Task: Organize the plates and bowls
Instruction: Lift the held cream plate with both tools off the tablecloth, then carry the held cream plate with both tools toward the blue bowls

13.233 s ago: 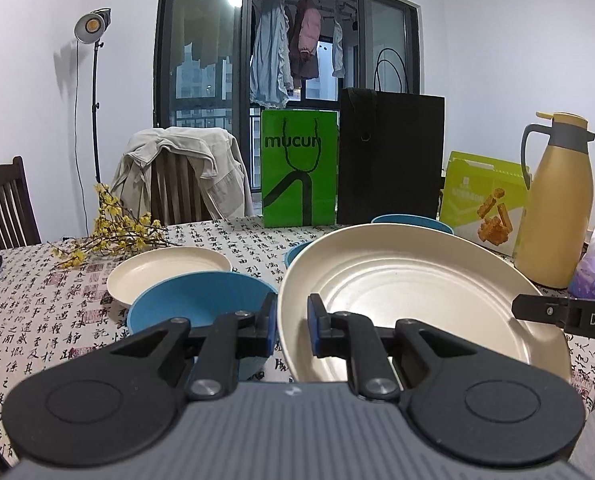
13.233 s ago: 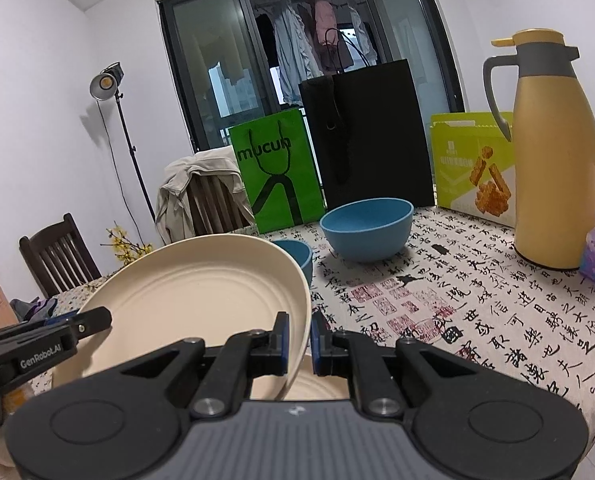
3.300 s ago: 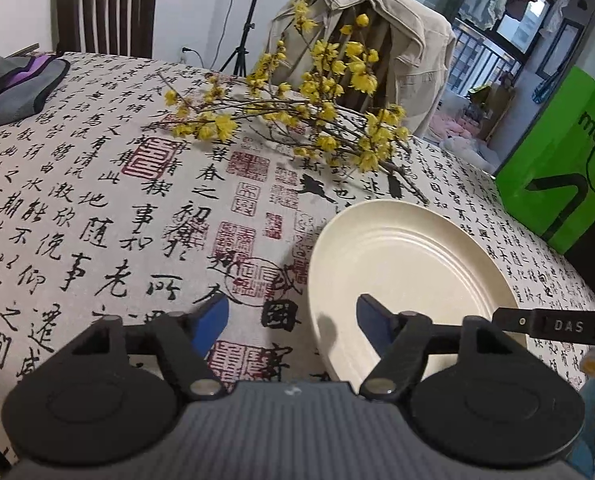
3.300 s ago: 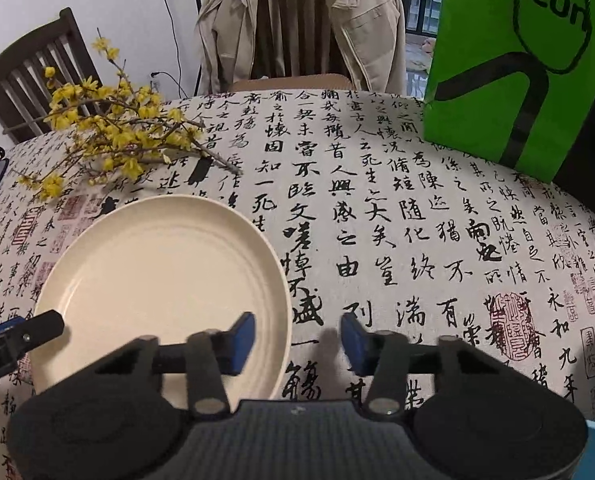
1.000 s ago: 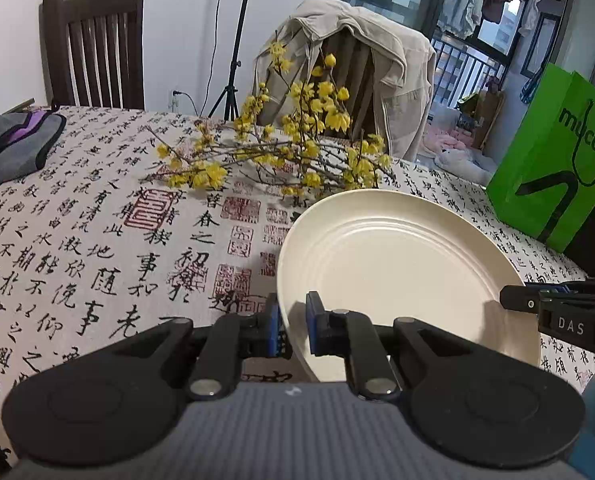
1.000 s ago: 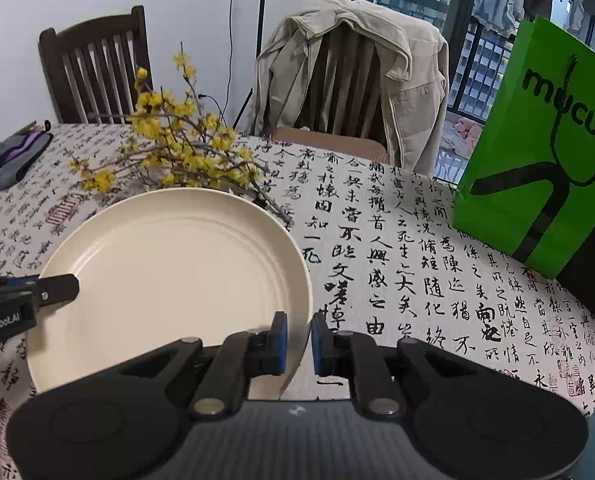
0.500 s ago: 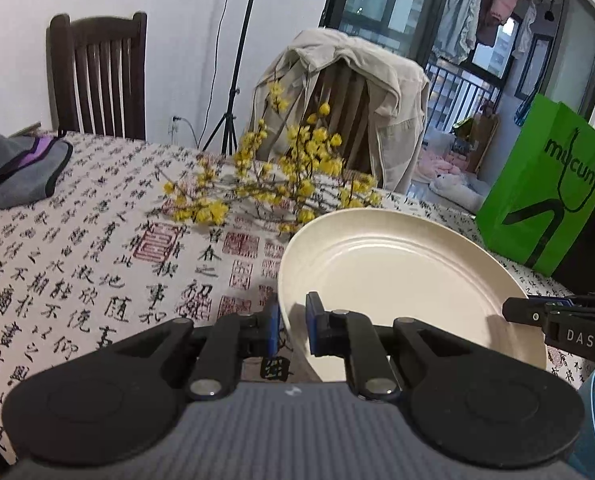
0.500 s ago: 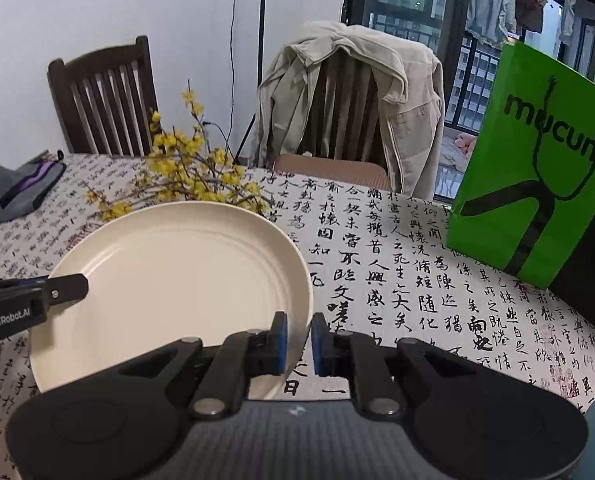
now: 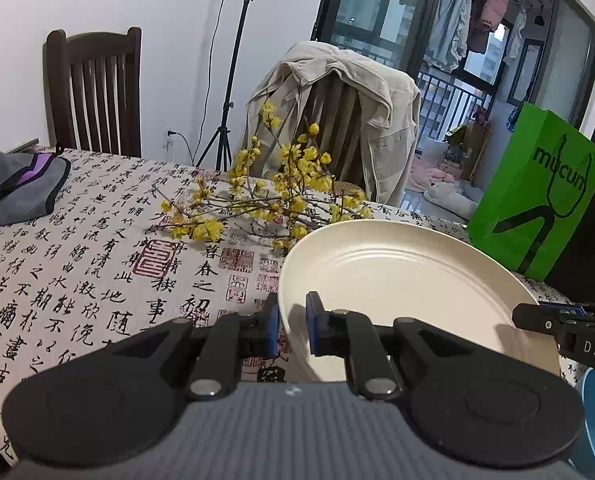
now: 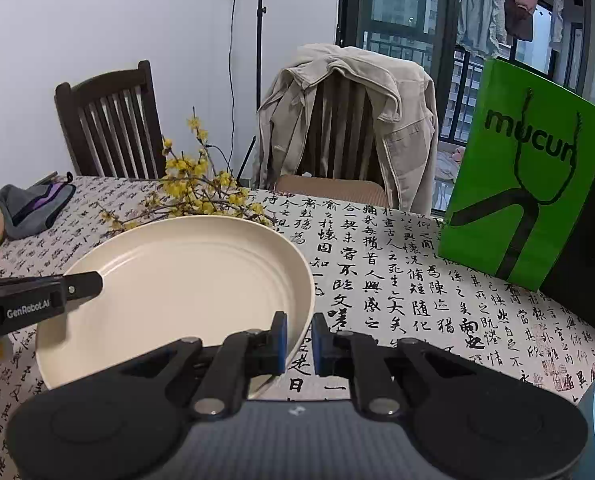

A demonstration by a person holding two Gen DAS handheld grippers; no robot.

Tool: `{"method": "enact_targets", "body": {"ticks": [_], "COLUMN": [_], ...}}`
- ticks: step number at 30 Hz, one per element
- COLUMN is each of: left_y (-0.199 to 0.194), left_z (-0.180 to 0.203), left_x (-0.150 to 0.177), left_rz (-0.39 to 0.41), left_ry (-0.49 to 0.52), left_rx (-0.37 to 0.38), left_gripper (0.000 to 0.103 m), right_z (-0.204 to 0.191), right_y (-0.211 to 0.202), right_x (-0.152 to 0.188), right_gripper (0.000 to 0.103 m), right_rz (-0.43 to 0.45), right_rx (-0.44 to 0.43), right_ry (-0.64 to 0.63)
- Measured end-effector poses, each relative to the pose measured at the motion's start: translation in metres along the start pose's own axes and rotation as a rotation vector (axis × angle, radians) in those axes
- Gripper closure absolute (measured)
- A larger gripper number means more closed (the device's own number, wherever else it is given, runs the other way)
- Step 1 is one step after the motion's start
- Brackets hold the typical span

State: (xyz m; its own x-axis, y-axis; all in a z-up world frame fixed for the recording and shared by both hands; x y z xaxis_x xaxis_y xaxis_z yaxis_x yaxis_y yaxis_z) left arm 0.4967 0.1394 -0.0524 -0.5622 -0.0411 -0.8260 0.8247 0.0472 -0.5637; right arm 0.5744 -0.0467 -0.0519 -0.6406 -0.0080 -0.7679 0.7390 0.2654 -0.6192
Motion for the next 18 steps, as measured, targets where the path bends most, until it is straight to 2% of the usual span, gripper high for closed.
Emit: {"method": "enact_targets", "body": {"ticks": [18], "left_y": [-0.022], "left_z": [0.012], "left_x": [-0.008], "left_rz": [0.066], "left_ry": [0.055], "left_rx": [-0.001], "left_gripper": [0.09], "right_z": [0.01], "right_y": [-0.026], "right_x": [0.011], "right_gripper": [0.091], "right_rz": [0.048], "right_rx": [-0.012], "right_ry": [0.04]}}
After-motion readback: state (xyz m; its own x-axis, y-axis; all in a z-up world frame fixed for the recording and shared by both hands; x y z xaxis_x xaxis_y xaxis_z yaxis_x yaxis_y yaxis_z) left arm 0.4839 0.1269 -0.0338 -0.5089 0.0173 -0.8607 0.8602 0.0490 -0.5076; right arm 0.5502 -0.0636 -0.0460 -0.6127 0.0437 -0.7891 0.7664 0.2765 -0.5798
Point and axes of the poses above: each gripper's, at about its wrist camera, not at the fingertips, and y roughly the way its jaws point, z to its right, x to its underside, the point moved 1 cm from there along y, roughly the way its jaws point, and after that the axes turned 13 degrees about y, right-handed, at the moved point
